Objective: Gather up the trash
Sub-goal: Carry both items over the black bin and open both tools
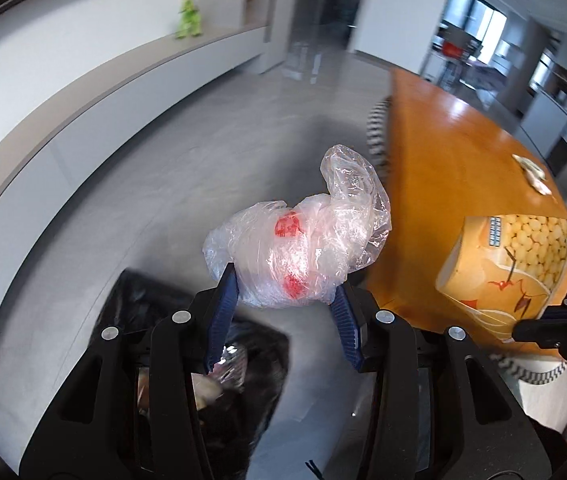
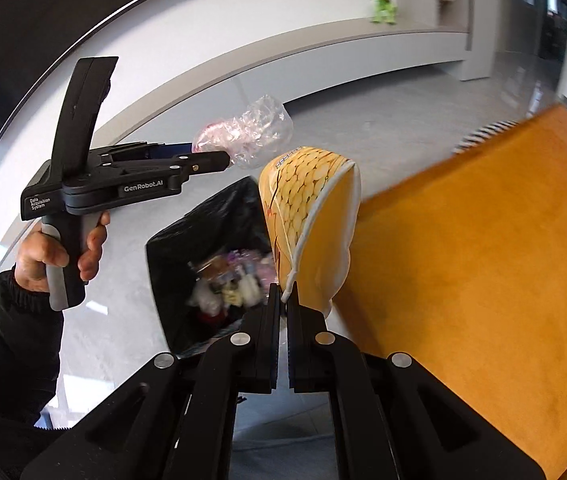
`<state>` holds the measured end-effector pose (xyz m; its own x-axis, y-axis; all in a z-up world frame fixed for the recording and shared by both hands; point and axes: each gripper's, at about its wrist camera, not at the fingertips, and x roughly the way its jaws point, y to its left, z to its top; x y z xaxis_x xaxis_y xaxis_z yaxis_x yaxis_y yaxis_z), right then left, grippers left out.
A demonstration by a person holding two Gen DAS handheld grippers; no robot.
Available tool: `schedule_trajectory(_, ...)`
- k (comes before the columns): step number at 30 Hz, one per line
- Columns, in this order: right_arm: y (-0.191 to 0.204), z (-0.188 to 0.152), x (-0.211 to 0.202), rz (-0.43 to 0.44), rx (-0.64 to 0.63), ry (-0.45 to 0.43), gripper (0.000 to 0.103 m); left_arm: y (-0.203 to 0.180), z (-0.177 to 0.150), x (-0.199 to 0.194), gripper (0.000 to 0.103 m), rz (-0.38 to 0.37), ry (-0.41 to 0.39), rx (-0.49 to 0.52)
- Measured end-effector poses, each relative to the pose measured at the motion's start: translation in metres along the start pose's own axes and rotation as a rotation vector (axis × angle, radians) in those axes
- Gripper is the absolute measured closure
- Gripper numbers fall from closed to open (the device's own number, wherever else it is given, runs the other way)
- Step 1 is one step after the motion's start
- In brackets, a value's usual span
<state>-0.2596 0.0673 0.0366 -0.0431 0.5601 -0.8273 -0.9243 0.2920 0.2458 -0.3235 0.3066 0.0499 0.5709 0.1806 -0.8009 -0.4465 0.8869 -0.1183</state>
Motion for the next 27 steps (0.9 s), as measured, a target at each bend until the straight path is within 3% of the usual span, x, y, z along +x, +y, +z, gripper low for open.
schedule_trajectory(11,0.095,0.036,0.12,0.134,-0.051,0.22,0.099,0.139,-0.096,-0.023,0.055,0.211,0.082,-0.319)
schedule_trajectory(12,0.102,0.04,0.136,0.114,-0.047,0.261,0.086,0.145,-0.102,-0.024,0.052,0.22,0.091,-0.339)
schedule_trajectory(13,0.106,0.043,0.145,0.098,-0.046,0.292,0.055,0.151,-0.107,-0.025,0.029,0.236,0.1,-0.367)
schedule_trajectory(14,0.109,0.036,0.148,0.08,-0.038,0.307,0.042,0.153,-0.107,-0.026,0.011,0.259,0.098,-0.394)
schedule_trajectory(15,0.11,0.037,0.149,0.069,-0.022,0.276,0.037,0.158,-0.109,-0.03,0.006,0.295,0.079,-0.433)
schedule_trajectory(17,0.109,0.037,0.146,0.08,-0.021,0.264,0.037,0.163,-0.107,-0.033,0.006,0.318,0.077,-0.477)
schedule_trajectory(20,0.11,0.037,0.142,0.077,-0.031,0.255,0.037,0.172,-0.102,-0.029,0.006,0.285,0.096,-0.537)
schedule_trajectory(27,0.113,0.042,0.141,0.093,-0.026,0.248,0.037,0.161,-0.094,-0.026,0.006,0.263,0.099,-0.495)
